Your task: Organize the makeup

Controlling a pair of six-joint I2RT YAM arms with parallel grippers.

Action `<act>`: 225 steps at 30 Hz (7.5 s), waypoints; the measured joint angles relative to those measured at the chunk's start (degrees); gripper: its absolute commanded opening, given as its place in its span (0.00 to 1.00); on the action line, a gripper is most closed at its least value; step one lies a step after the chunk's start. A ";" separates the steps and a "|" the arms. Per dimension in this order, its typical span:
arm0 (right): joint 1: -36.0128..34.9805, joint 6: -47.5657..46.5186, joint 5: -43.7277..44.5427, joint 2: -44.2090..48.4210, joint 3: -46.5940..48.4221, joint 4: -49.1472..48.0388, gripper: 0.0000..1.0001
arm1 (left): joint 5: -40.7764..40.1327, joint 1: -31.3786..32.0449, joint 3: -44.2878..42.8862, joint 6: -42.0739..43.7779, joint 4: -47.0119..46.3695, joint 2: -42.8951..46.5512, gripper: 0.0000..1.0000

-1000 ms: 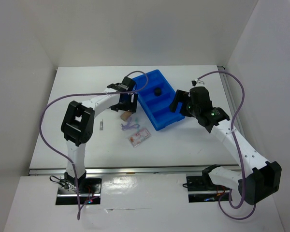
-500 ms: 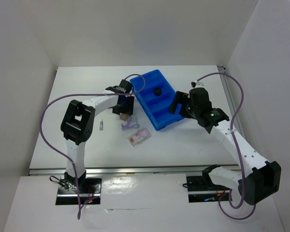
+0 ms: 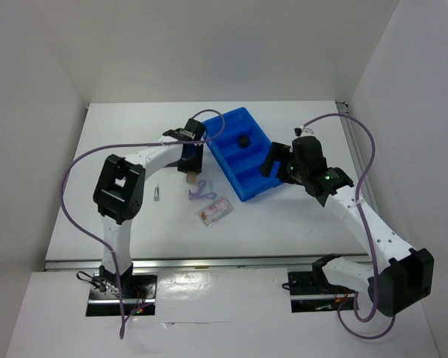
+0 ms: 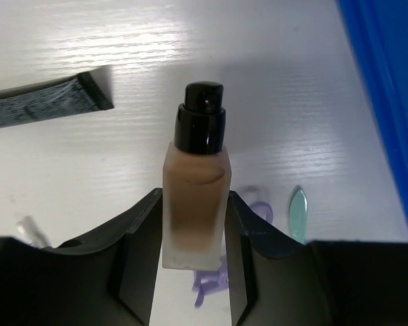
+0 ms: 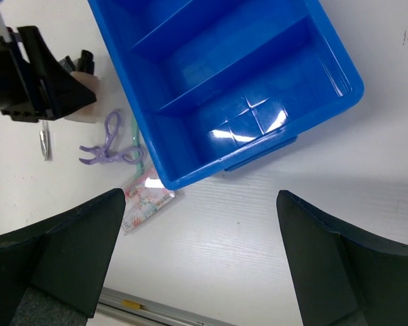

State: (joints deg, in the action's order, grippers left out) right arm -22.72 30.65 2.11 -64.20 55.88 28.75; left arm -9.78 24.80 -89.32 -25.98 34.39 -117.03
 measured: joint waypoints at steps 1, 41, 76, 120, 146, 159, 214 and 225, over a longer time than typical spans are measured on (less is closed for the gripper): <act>0.00 0.00 0.00 0.00 0.00 0.00 1.00 | -0.44 -0.04 -0.74 0.00 1.03 0.39 0.03; 0.26 0.00 0.50 1.44 0.00 1.99 1.00 | 23.12 2.67 -41.05 5.35 -6.93 -20.76 0.79; 0.26 -0.48 -0.83 -1.57 0.07 0.87 1.00 | -6.88 -10.67 -12.28 -24.37 15.74 -4.72 0.83; 0.26 -1.77 -4.96 -4.74 -0.85 0.37 1.00 | -9.51 -9.92 -16.94 -28.04 12.96 -6.93 0.00; 0.26 0.35 -3.96 -3.82 -4.48 0.55 1.00 | 5.18 1.66 -42.82 9.46 -11.72 -23.96 0.30; 0.26 0.44 -2.95 -3.58 -4.59 0.57 1.00 | 4.83 3.85 -40.59 12.50 -12.48 -20.48 0.38; 0.26 -0.28 -4.26 -2.62 -3.06 0.57 1.00 | -0.55 -3.45 4.44 -4.61 -3.15 12.92 0.08; 0.26 -0.02 -2.95 -2.54 -2.89 0.52 1.00 | 0.35 1.27 -41.68 8.59 -4.98 -14.78 0.28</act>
State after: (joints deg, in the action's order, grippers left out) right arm -22.46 30.63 -0.84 -66.74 52.99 29.28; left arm -9.43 26.06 -131.00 -17.39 29.41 -131.81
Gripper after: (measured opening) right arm 0.999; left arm 0.242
